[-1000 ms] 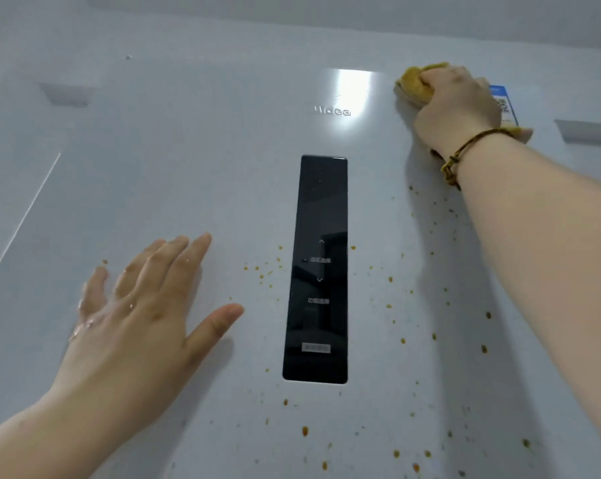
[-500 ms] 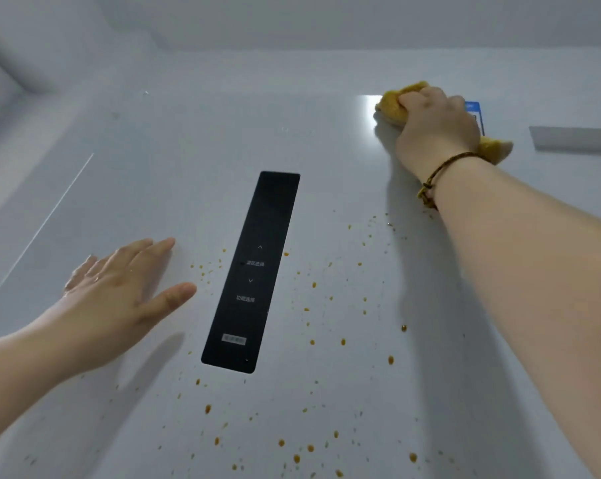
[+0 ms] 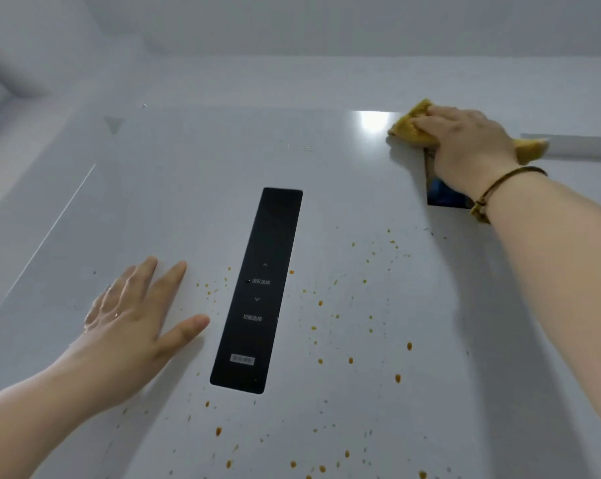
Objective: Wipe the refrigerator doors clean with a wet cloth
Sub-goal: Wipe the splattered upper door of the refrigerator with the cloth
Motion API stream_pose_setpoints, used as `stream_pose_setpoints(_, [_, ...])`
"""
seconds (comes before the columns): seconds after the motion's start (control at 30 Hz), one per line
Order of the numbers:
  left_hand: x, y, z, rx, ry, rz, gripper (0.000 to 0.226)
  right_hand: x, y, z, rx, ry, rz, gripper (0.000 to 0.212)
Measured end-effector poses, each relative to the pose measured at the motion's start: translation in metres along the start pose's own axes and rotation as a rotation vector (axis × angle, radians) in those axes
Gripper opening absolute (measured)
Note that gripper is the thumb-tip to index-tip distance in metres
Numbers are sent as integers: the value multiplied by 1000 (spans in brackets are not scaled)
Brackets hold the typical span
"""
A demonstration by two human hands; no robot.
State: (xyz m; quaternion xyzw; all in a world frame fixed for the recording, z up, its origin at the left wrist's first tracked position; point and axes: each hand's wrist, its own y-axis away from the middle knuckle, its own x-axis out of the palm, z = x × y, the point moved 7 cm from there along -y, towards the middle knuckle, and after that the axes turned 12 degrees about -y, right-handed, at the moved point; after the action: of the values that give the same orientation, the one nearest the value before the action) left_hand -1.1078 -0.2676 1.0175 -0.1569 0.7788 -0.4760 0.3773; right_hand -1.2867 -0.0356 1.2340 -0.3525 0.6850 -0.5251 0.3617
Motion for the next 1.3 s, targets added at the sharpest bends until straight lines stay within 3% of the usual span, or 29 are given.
stream_pose_setpoints(0.13, [-9, 0, -5, 9, 56, -131, 104, 7, 15, 10, -27, -81, -3, 55])
stream_pose_setpoints(0.33, [-12, -5, -27, 70, 109, -185, 109, 24, 57, 57, -389, -181, 155, 56])
stream_pose_setpoints(0.43, [-11, -7, -24, 82, 77, -192, 118, -2, 44, 41, -371, -207, -32, 55])
stream_pose_setpoints(0.53, [-9, -8, -22, 83, 58, -198, 126, -44, 26, -3, -191, -185, -323, 51])
stream_pose_setpoints(0.63, [-8, -5, -25, 68, 81, -226, 119, -46, 15, -54, 128, -214, -271, 53])
stream_pose_setpoints(0.7, [-8, -4, -27, 56, 102, -238, 108, -29, 22, -65, 200, -210, -189, 54])
stream_pose_setpoints(0.83, [-7, -4, -28, 39, 110, -250, 105, -4, 46, -37, 6, -134, -144, 53])
stream_pose_setpoints(1.07, [-5, -5, -30, 19, 112, -251, 105, 11, 87, 12, -428, -242, -11, 48])
stream_pose_setpoints(1.13, [-3, -5, -28, 25, 99, -262, 105, -5, 78, -11, -335, -259, -184, 47])
stream_pose_setpoints(1.2, [-1, -5, -26, 33, 88, -272, 109, -21, 66, -52, -33, -296, -347, 49])
stream_pose_setpoints(1.27, [2, -7, -24, 42, 73, -274, 118, -22, 63, -87, 235, -339, -378, 55])
stream_pose_setpoints(1.3, [3, -7, -24, 44, 68, -268, 121, -19, 65, -91, 280, -333, -362, 57])
